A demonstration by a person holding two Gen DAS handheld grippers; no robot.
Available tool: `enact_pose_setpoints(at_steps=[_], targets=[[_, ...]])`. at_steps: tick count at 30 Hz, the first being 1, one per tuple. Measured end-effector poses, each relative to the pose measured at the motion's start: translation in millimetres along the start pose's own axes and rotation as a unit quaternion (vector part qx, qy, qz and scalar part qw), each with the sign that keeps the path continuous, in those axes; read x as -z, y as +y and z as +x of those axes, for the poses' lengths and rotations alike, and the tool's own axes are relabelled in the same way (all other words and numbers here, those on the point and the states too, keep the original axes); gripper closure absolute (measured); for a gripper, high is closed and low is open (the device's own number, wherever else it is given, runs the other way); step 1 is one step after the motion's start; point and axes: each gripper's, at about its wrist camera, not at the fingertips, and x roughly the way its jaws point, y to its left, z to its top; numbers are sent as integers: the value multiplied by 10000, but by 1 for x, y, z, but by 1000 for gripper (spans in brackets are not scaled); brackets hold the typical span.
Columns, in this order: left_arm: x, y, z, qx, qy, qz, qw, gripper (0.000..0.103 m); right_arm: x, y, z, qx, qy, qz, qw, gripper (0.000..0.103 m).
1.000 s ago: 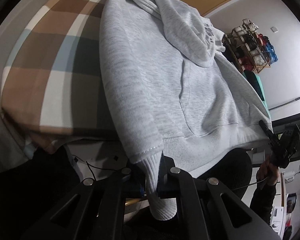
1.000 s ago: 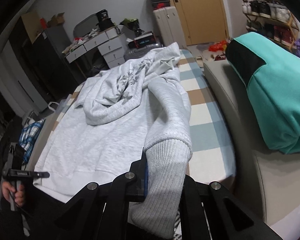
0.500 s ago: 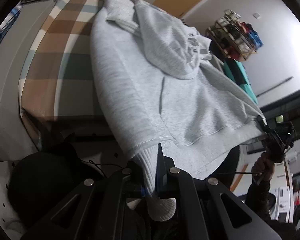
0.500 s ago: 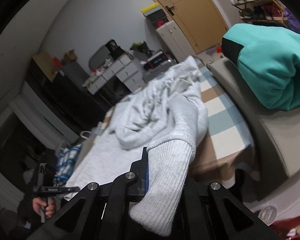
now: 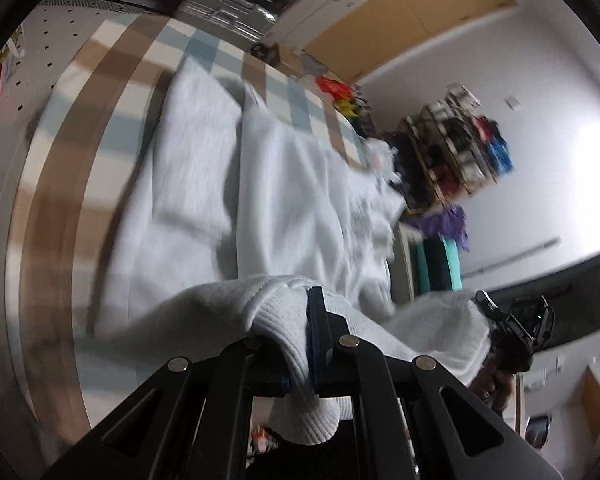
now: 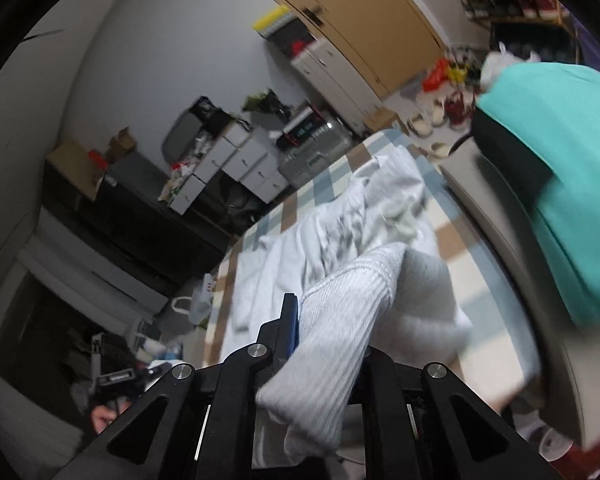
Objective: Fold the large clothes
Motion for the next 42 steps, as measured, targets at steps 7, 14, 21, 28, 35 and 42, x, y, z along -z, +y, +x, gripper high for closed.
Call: enact_pose_setpoints(at_steps=[7,14,21,28,35,42], targets=[[-110,31,40,-62,-235,-737,9970,100,-115,-29,92,332,111,1107,9932,91],[-160,70,74,-125,-74,-1376,9904,100,-165,-78,188,1070,611,1569,9799,91],[-177,87,100,-172,168,-1759,9841,99,-178,-112,245,1173,1005,1828,9709,84],[-168,90,69,363,-181,-1524,9875,25,-193,-107,219,244,387,1611,9859,25],[-133,96,48,-517,-146,-884,9946,23,-172,-80,182,646,373,308,9967,16],[-78,113,76,-774,858,-519,9919,23,-69,-62,160,1403,1116,-1397,9738,16]])
